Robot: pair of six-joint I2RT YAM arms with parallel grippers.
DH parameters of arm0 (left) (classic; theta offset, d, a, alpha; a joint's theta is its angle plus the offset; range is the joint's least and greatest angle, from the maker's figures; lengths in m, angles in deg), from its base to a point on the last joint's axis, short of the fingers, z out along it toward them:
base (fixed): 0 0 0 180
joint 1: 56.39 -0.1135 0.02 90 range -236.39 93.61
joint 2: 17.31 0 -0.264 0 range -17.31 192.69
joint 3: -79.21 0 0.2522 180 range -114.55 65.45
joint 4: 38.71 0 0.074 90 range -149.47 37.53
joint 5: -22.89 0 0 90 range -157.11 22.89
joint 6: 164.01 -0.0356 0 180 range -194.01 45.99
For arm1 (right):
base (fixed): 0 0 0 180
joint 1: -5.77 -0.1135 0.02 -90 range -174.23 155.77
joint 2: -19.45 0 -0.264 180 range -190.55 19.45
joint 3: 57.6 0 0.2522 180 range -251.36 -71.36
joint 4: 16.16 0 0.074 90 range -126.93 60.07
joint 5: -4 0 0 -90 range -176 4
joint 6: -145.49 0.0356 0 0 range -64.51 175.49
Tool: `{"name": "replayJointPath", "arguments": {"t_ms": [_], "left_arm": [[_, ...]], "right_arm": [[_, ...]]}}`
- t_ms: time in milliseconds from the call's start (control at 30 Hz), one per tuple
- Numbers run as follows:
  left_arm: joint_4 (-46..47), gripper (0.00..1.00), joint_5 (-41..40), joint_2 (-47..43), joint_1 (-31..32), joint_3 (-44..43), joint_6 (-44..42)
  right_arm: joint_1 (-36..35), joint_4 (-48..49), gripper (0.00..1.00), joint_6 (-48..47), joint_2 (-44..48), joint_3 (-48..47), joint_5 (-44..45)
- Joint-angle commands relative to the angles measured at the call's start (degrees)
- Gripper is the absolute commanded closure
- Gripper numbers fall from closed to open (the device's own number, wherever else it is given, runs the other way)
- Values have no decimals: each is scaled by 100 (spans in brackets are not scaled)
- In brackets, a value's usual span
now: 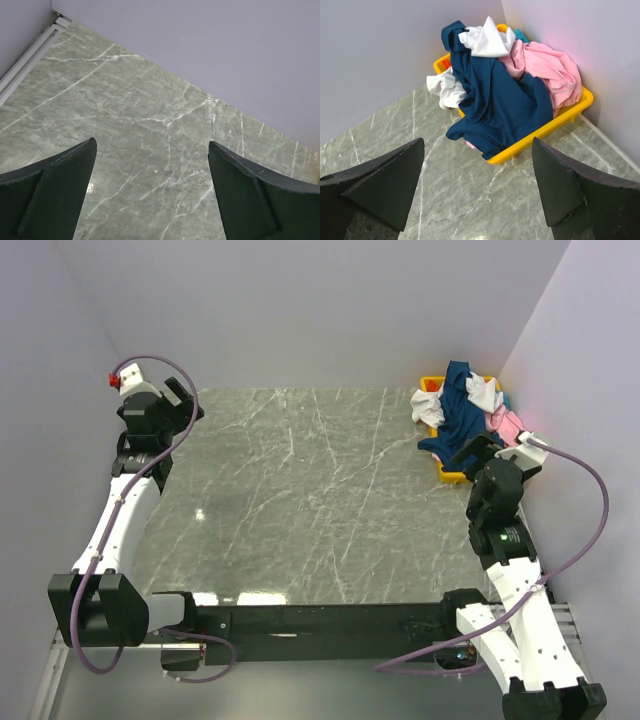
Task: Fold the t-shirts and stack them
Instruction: Grab the tshirt from the pile
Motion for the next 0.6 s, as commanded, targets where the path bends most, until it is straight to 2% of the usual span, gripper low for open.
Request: {"name": "replayJointPath", "arguments": {"t_ms": [0, 300, 467, 567], "left_arm": [[173, 1, -347, -36, 12, -181, 71], [268, 1, -736, -115, 12, -32, 45], [252, 0, -902, 86, 3, -207, 62], [15, 0, -999, 315, 3, -461, 115]], "right_arm": [[-18, -47, 7, 72, 118, -46, 232], [-18, -56, 7, 11, -48, -98, 259], [-18, 67, 7, -77, -584, -414, 109], [131, 14, 7, 238, -1067, -747, -144]]}}
